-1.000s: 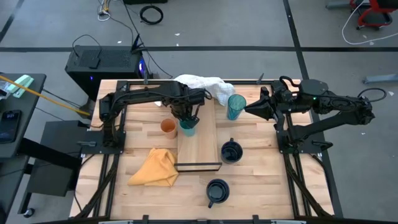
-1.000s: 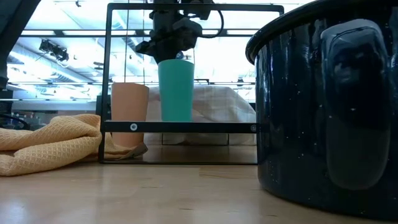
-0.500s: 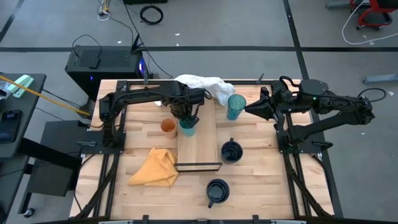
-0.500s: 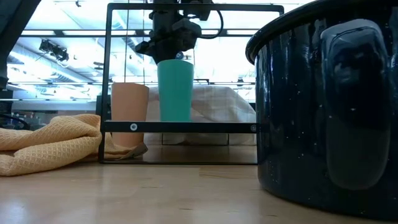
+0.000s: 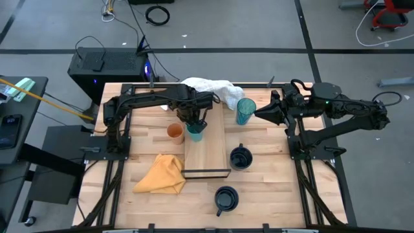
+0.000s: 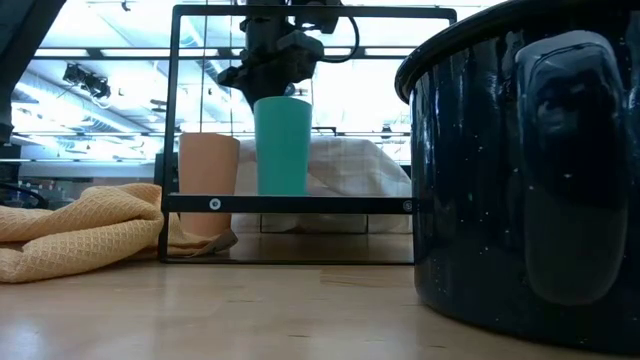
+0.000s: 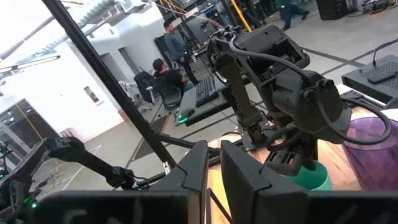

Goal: Stack small to large cups/mugs on shelf
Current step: Put the light blue cup on the shelf, then put the top black mug on the shelf

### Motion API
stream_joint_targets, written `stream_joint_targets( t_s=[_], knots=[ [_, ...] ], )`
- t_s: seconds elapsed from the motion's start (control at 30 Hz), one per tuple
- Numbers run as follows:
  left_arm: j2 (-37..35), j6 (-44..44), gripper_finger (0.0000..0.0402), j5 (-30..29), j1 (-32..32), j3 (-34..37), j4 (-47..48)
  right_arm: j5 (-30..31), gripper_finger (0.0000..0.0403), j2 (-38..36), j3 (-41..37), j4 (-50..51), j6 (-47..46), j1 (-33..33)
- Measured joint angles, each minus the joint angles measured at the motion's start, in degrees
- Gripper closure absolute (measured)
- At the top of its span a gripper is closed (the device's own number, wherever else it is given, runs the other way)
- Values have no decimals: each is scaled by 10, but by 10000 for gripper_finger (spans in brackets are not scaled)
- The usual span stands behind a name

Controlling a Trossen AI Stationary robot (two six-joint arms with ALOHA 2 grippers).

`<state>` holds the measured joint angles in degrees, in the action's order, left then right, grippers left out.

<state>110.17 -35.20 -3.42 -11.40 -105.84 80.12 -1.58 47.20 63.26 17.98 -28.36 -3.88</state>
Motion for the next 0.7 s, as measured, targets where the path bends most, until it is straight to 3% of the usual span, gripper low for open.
stream_joint_targets(
  t_s=[0.7],
  knots=[
    [-3, 11, 170, 14, -1, 0, 6, 0, 351, 0, 0, 0, -2, 0]
  ],
)
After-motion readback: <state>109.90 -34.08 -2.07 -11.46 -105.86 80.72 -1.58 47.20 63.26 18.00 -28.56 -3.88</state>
